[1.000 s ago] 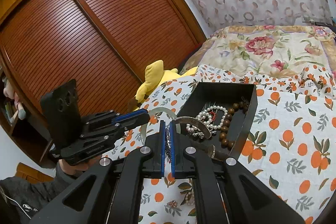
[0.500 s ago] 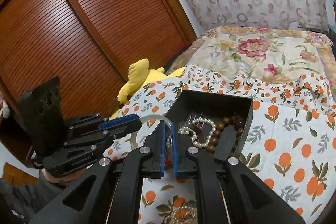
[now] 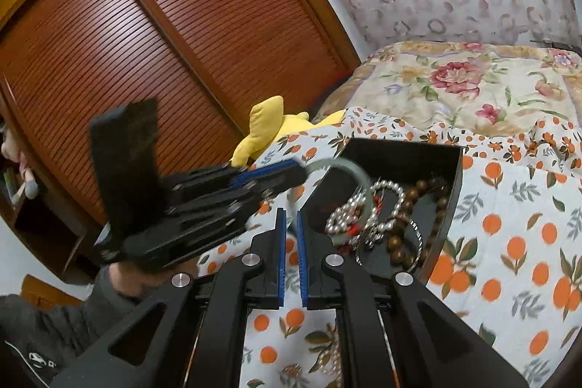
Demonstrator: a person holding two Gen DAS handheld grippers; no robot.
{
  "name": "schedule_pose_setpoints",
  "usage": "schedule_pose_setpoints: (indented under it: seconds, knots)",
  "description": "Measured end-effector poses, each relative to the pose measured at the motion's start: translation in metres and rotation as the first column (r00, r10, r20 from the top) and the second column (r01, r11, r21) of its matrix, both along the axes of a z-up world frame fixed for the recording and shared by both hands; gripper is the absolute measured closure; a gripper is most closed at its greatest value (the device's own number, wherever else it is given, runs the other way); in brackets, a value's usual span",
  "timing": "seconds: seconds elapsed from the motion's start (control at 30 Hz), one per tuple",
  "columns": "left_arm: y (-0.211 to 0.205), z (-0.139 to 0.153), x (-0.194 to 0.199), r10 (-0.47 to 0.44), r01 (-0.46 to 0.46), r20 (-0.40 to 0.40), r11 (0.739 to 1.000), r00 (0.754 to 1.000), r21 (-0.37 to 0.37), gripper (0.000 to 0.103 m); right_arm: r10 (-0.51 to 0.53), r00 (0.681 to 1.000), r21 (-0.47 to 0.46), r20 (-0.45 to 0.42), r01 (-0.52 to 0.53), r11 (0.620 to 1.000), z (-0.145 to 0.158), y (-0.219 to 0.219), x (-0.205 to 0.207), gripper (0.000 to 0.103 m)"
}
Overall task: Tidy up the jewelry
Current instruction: 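Lower both bangles into the black box and open both tools, then move both tools back to the pile and close the right tool on a pearl necklace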
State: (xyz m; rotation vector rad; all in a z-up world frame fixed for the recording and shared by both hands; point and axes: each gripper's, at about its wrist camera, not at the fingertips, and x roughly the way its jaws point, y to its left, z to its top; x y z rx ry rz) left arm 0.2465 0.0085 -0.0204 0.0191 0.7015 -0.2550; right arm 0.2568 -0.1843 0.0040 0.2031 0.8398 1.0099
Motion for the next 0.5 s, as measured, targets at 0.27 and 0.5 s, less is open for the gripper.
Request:
schedule_pose_setpoints:
  seconds: [0.27, 0.5]
  knots:
    - [-0.001, -0.005, -0.001, 0.023, -0.023, -0.001, 1.0, 1.0, -0.02, 0.068, -0.082, 0.996, -0.064, 0.043, 0.085, 0.994, -0.003, -0.019, -0.026, 0.094]
    - [-0.001, 0.002, -0.048, 0.036, -0.036, 0.036, 0.999, 0.999, 0.008, 0.044, -0.191, 0.972, -0.169, 0.139, 0.213, 0.962, -0.017, -0.039, -0.053, 0.085]
